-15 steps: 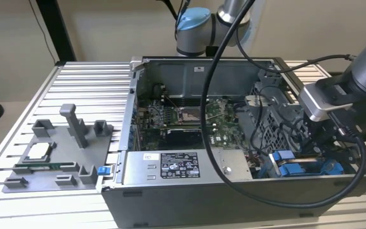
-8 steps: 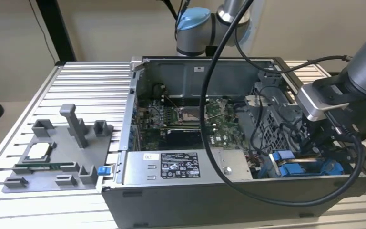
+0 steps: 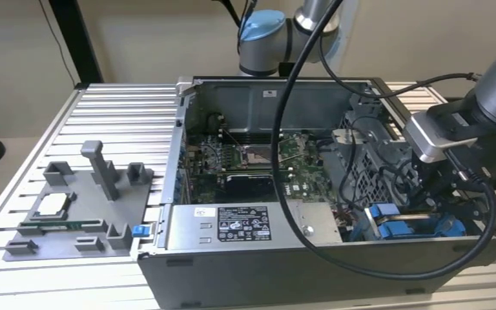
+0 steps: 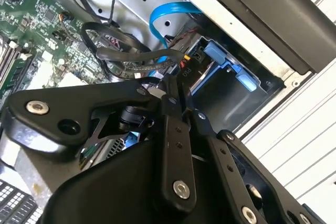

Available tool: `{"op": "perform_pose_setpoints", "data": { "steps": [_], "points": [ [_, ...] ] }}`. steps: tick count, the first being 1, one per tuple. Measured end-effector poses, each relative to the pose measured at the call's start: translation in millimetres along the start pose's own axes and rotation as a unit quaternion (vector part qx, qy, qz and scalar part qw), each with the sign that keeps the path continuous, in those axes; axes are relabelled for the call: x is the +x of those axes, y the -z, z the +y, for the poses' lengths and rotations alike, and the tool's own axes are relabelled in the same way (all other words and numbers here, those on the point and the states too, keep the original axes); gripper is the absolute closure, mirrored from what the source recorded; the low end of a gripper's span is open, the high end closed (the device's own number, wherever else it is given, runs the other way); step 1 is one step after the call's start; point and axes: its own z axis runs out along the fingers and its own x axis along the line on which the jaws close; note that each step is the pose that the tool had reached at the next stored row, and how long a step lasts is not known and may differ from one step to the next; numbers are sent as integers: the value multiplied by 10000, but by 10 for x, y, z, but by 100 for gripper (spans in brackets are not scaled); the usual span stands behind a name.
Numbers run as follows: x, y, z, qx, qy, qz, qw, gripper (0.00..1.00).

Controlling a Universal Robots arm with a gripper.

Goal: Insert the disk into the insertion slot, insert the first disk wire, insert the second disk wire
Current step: 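Insert the second disk wire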

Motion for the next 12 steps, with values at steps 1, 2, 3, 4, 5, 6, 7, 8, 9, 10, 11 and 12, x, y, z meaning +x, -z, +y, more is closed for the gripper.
{"op": "perform_pose_setpoints", "data": {
  "steps": [1, 2, 3, 4, 5, 6, 7, 8, 9, 10, 11, 12],
  "points": [
    [0, 0, 0, 0, 0, 0, 10000, 100],
    [0, 0, 0, 0, 0, 0, 10000, 100],
    [0, -1, 1, 0, -1, -1, 10000, 100],
    [0, 1, 1, 0, 0, 1, 10000, 100],
    [0, 0, 1, 0, -1, 0, 10000, 100],
    [0, 0, 1, 0, -1, 0, 10000, 100],
    [0, 0, 1, 0, -1, 0, 10000, 100],
    [0, 0, 1, 0, -1, 0, 10000, 100],
    [0, 0, 1, 0, -1, 0, 10000, 100],
    [0, 0, 1, 0, -1, 0, 10000, 100],
    [0, 0, 1, 0, -1, 0, 10000, 100],
    [0, 0, 1, 0, -1, 0, 10000, 100]
  ]
}}
